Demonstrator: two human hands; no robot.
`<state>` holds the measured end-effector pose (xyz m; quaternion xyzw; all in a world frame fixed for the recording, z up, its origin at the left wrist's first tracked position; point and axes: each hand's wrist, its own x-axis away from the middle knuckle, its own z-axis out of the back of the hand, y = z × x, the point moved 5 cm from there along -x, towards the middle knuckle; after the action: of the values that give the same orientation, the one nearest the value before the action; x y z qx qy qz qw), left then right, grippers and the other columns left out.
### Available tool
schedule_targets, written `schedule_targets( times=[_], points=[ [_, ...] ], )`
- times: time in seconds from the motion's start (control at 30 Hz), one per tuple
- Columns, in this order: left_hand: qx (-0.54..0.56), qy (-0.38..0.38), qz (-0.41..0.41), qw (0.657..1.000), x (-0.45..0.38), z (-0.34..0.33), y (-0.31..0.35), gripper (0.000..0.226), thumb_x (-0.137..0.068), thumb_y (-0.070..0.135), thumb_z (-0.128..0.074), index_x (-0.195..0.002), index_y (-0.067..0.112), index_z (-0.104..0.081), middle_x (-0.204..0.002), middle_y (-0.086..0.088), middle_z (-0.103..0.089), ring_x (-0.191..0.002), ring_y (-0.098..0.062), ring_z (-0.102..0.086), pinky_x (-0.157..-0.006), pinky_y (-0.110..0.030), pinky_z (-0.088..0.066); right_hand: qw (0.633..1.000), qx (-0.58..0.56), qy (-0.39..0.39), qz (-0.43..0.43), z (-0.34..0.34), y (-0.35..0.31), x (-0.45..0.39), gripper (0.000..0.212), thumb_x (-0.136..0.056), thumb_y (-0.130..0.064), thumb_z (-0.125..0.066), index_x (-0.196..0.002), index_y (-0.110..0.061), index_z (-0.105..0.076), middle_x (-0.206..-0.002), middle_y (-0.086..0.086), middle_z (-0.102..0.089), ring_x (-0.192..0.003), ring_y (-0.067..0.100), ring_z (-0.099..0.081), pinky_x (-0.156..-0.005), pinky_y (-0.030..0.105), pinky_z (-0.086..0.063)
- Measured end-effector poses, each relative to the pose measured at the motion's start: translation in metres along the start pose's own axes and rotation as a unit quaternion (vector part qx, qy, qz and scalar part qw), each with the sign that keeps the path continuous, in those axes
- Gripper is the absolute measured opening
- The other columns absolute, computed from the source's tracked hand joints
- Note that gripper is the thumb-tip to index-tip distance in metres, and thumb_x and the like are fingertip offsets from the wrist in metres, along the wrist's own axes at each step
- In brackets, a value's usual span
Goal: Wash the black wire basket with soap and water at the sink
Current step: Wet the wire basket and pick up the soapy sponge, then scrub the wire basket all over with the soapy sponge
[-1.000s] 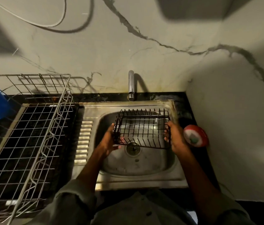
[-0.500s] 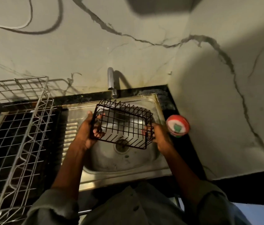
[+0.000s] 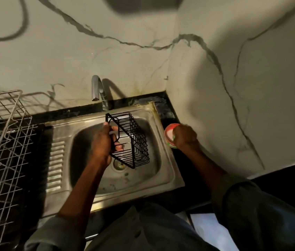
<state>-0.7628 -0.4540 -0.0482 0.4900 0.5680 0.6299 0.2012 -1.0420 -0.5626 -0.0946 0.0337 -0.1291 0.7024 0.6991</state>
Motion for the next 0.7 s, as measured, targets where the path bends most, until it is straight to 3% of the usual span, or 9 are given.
schedule_targets(
  times=[0.13,0.3,0.4,0.5,0.6,0.7],
  points=[
    [-0.027,-0.038,0.003,0.999,0.013,-0.017,-0.006,0.044,-0.113,0.046,-0.034,-0.088,0.018,-0.057,-0.055,0.003,-0.053,-0.049,-0.015,-0.058,-0.055,-0.036,-0.061,1.000,-0.020,-0.003,0.019,0.000,-0.001,0.001,0.045,-0.086,-0.038,-0.070,-0.125,-0.015,-0.068,-0.130,0.012,-0.063,-0.121,0.032,-0.058,-0.100,0.037,-0.048],
    [-0.048,-0.050,-0.011,0.998,0.019,-0.022,-0.011,0.046,-0.113,0.044,-0.033,-0.089,0.015,-0.058,-0.066,-0.012,-0.058,-0.074,-0.028,-0.077,-0.061,-0.037,-0.063,0.996,-0.064,0.027,0.052,0.005,-0.008,-0.005,0.049,-0.087,-0.035,-0.072,-0.131,-0.018,-0.059,-0.134,0.014,-0.059,-0.125,0.035,-0.053,-0.103,0.039,-0.044],
    [-0.028,-0.058,0.012,0.998,0.013,-0.020,-0.016,0.046,-0.112,0.045,-0.036,-0.092,0.011,-0.059,-0.091,-0.023,-0.071,-0.096,-0.040,-0.076,-0.074,-0.045,-0.064,0.998,-0.057,0.001,0.034,0.000,-0.010,-0.009,0.048,-0.088,-0.034,-0.073,-0.130,-0.013,-0.063,-0.135,0.012,-0.059,-0.127,0.033,-0.053,-0.105,0.037,-0.043],
    [0.001,-0.066,0.026,0.997,0.010,-0.014,-0.014,0.047,-0.113,0.038,-0.037,-0.079,0.013,-0.057,-0.109,-0.019,-0.078,-0.099,-0.037,-0.076,-0.076,-0.041,-0.063,0.998,-0.059,0.008,0.019,-0.007,-0.005,-0.012,0.061,-0.084,-0.039,-0.078,-0.135,-0.013,-0.057,-0.138,0.012,-0.055,-0.130,0.031,-0.050,-0.110,0.038,-0.040],
    [0.062,-0.116,0.056,0.990,0.005,-0.015,-0.014,0.052,-0.111,0.034,-0.035,-0.068,0.015,-0.058,-0.121,-0.025,-0.073,-0.102,-0.038,-0.075,-0.083,-0.043,-0.062,0.998,-0.039,-0.029,0.026,-0.010,-0.005,-0.017,0.058,-0.086,-0.039,-0.075,-0.135,-0.013,-0.058,-0.142,0.013,-0.054,-0.134,0.032,-0.047,-0.114,0.038,-0.037],
    [0.113,-0.133,0.098,0.980,-0.003,-0.010,-0.017,0.053,-0.106,0.031,-0.037,-0.060,0.017,-0.060,-0.130,-0.029,-0.067,-0.105,-0.037,-0.072,-0.087,-0.040,-0.059,0.998,-0.026,0.050,-0.002,0.007,-0.008,-0.022,0.041,-0.086,-0.034,-0.073,-0.121,-0.013,-0.066,-0.128,0.012,-0.063,-0.122,0.032,-0.057,-0.103,0.040,-0.046]
  ],
)
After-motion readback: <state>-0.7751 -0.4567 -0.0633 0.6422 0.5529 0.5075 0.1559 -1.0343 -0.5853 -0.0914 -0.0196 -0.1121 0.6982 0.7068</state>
